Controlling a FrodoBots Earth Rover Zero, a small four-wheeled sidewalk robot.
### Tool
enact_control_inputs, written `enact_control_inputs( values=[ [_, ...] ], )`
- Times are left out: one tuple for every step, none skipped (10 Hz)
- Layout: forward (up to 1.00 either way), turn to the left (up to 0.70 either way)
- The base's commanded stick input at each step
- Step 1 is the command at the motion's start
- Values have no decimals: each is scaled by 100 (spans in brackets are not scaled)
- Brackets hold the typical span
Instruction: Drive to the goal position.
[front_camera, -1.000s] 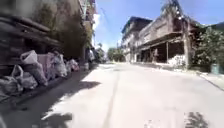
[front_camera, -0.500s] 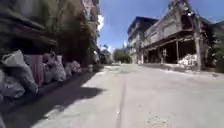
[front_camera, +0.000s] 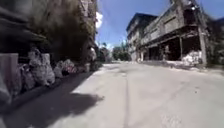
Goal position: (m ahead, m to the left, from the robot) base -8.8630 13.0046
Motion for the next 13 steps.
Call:
enact_control_inputs(
  values=[
    [5, -10],
    [5, -11],
    [6, -11],
    [5, -11],
    [6, -11],
    [5, -10],
    [5, -10],
    [5, -10],
    [5, -10],
    [5, -10],
    [5, -10],
    [5, -10],
    [5, -10]
  ],
)
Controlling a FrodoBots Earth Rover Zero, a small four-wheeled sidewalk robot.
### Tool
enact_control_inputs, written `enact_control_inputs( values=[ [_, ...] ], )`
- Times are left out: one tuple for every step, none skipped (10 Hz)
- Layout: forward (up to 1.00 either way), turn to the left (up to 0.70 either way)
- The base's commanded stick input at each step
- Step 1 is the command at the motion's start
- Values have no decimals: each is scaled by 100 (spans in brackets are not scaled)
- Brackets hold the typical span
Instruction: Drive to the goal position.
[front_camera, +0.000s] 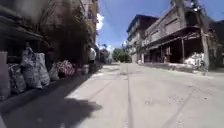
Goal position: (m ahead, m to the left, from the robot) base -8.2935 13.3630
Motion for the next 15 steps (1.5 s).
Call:
enact_control_inputs(
  values=[
    [5, -10],
    [5, -10],
    [5, -10],
    [5, -10],
    [5, -10],
    [4, -22],
    [-2, -68],
    [-5, -11],
    [-39, 8],
    [-98, 25],
    [-99, 37],
    [-98, 39],
    [-99, 40],
    [-99, 40],
    [-99, 40]
  ],
)
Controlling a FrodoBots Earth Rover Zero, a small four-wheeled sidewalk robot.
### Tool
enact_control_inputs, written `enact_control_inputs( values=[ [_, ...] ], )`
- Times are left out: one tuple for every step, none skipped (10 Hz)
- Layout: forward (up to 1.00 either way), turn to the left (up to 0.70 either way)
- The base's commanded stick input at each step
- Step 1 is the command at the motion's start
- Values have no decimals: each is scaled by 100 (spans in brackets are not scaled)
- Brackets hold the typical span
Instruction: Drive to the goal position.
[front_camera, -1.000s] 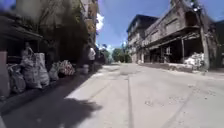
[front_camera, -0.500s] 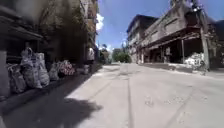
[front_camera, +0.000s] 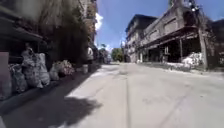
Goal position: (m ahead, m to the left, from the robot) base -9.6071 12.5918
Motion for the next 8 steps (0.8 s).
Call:
enact_control_inputs(
  values=[
    [-99, 40],
    [-99, 40],
    [-99, 40],
    [-99, 40],
    [-99, 39],
    [-99, 38],
    [-100, 24],
    [-99, 11]
  ],
)
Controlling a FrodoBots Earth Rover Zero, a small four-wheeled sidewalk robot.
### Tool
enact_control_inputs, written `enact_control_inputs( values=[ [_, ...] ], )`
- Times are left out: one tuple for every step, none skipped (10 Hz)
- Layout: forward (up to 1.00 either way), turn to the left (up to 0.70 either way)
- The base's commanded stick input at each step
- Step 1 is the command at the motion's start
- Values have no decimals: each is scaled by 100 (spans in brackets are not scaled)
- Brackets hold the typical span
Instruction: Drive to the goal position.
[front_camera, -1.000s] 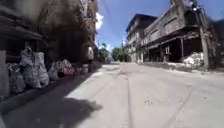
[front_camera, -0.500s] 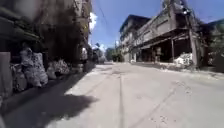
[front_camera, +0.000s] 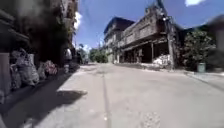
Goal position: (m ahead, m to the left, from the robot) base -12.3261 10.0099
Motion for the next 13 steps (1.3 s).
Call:
enact_control_inputs(
  values=[
    [-99, 5],
    [-100, 4],
    [-99, 3],
    [-100, 4],
    [-100, 4],
    [-100, 3],
    [-91, 3],
    [-21, 2],
    [-1, 7],
    [0, 1],
    [2, 0],
    [5, 0],
    [100, -35]
  ],
)
